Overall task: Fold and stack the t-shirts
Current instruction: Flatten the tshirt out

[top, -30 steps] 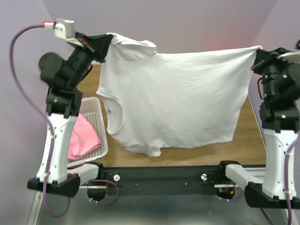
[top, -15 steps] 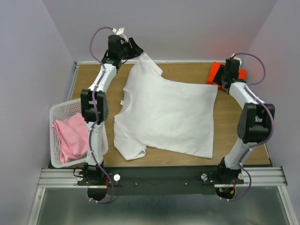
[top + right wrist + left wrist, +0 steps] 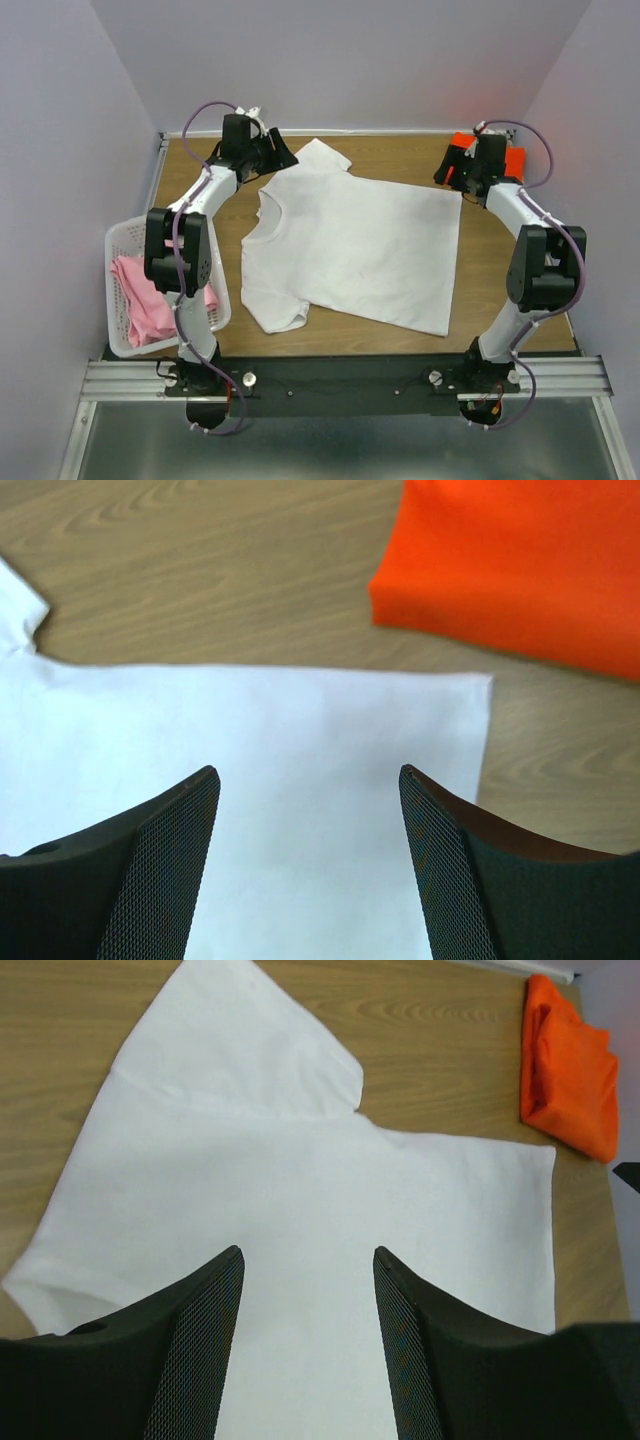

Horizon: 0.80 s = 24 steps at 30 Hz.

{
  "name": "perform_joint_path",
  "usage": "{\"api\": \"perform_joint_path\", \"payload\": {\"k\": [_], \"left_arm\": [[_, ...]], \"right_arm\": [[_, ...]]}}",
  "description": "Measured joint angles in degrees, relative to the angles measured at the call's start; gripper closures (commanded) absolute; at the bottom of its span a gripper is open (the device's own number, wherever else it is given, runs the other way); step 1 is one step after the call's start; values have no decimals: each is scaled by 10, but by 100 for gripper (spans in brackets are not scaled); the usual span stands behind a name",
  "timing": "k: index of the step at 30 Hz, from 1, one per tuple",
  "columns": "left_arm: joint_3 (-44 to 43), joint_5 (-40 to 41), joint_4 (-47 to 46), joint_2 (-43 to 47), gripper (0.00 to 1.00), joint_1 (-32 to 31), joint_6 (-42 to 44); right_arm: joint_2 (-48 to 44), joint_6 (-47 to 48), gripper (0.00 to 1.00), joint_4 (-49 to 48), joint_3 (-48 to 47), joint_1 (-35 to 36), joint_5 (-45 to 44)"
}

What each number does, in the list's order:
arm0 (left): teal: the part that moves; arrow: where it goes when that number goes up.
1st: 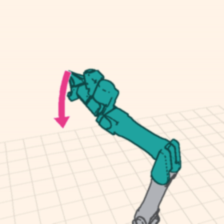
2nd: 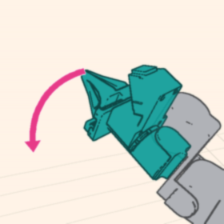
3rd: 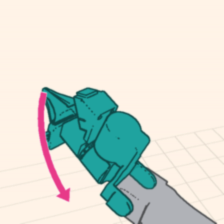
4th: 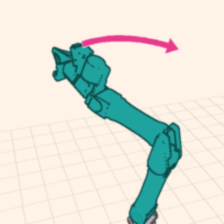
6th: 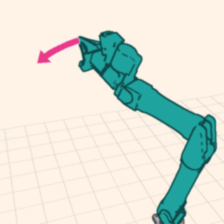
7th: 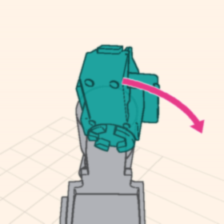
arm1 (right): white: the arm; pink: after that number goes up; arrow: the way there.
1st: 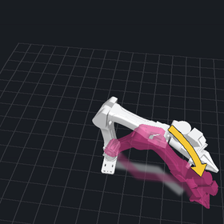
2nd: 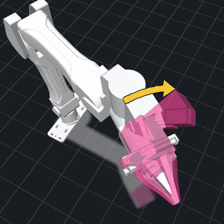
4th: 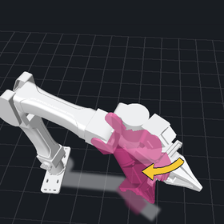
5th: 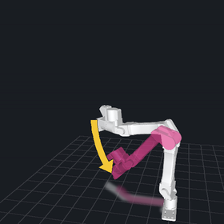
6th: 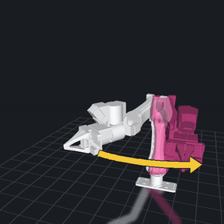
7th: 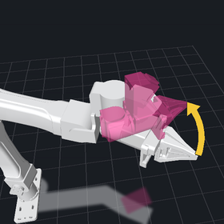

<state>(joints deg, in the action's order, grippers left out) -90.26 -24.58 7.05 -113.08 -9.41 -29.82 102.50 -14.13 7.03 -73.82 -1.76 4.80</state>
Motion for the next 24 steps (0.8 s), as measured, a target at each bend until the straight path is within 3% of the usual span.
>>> {"api": "perform_joint_path", "payload": {"k": [6,14,24], "left_arm": [[95,26,25,44,37,-9,37],[203,38,61,50,37,-19,73],[185,67,75,23,36,-20,80]], "right_arm": [[-45,-6,20,6,74,26,44],[-33,-19,20,31,126,39,100],[6,-27,20,50,128,39,93]]}}
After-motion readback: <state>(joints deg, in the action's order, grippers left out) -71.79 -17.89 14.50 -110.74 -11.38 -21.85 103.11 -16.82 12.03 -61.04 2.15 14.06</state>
